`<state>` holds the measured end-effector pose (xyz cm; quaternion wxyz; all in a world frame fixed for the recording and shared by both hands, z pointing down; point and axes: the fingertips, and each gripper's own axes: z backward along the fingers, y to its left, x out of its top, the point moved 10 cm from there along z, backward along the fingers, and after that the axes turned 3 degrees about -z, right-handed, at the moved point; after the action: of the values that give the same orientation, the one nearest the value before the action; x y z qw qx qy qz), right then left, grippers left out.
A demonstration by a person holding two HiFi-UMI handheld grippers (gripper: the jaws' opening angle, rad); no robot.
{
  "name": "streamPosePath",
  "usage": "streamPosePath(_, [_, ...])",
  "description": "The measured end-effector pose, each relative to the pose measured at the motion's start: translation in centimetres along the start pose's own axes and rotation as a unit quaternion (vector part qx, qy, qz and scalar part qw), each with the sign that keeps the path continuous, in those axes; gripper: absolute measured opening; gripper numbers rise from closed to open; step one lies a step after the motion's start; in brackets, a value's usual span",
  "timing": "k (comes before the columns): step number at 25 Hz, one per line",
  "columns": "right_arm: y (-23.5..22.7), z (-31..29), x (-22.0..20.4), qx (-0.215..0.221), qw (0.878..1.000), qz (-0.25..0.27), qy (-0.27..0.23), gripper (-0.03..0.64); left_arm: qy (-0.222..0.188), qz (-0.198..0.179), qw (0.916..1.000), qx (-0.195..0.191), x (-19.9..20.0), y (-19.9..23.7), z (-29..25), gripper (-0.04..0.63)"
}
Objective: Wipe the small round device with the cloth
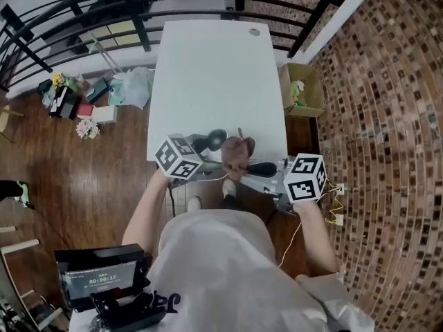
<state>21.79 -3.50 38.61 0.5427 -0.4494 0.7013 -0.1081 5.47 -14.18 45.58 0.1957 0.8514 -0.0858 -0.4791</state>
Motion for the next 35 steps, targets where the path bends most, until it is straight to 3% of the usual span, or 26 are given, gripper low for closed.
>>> streamPosePath(3, [-2.6, 2.0, -0.5, -0.056, 0.996, -0.040, -0.058, 0.035, -0.050, 0.026, 0.9983, 0.015, -0.4, 1.6, 0.5, 0.397])
streamPosePath(5, [-4.4, 2.5, -1.7, -0.089, 0.989, -0.079, -0.090, 0.035, -0.065, 0.033, 0.9959, 0.054, -0.9, 3.1, 0.5, 0.397])
streamPosePath(9, [-6.6, 2.1, -5.2, -0.110, 0.972, -0.156, -0.135, 0.035, -0.053, 0.029, 0.9857, 0.157, -3.3, 6.8, -0.9, 0.397])
streamPosePath(14, [-7.4, 0.8, -8.7, -0.122, 0.964, -0.196, -0.127, 0.035, -0.023, 0.025, 0.9683, 0.248, -7.4, 10.6, -4.7, 0.397])
streamPosePath(16, [-7.8, 0.5, -9.9, -0.127, 0.962, -0.208, -0.125, 0.035, -0.011, 0.006, 0.9638, 0.266, -8.8, 12.0, -6.6, 0.397])
streamPosePath(20, [-8.6, 0.5, -11.1, -0.129, 0.959, -0.223, -0.116, 0.035, 0.012, -0.020, 0.9654, 0.260, -10.9, 13.0, -9.1, 0.397])
streamPosePath(26, [-10.2, 1.1, -9.2, -0.135, 0.968, -0.191, -0.092, 0.035, 0.038, -0.090, 0.9530, 0.287, -12.1, 12.9, -10.6, 0.400])
streamPosePath(32, [-14.5, 0.7, -0.8, -0.153, 0.983, -0.093, -0.037, 0.035, -0.007, -0.044, 0.9541, 0.296, -12.5, 11.7, -8.2, 0.456])
streamPosePath(35, [-18.7, -2.2, 4.7, -0.157, 0.986, -0.041, 0.048, 0.035, -0.029, -0.030, 0.9484, 0.314, -13.3, 10.9, -5.5, 0.459])
